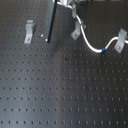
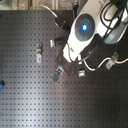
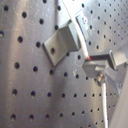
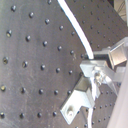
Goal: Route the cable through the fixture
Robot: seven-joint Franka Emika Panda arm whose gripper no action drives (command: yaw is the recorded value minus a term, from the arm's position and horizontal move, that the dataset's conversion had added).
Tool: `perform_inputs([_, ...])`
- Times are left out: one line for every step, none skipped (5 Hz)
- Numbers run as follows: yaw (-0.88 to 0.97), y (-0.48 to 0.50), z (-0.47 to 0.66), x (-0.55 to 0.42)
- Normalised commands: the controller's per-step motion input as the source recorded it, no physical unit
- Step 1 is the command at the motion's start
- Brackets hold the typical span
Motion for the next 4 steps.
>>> perform_inputs([0.09, 0.096, 0.42, -0.115])
perform_inputs([0.02, 0.001, 0.15, 0.003])
perform_inputs([0.00, 0.000, 0.07, 0.001])
perform_inputs([0.00, 0.001, 0.44, 0.009])
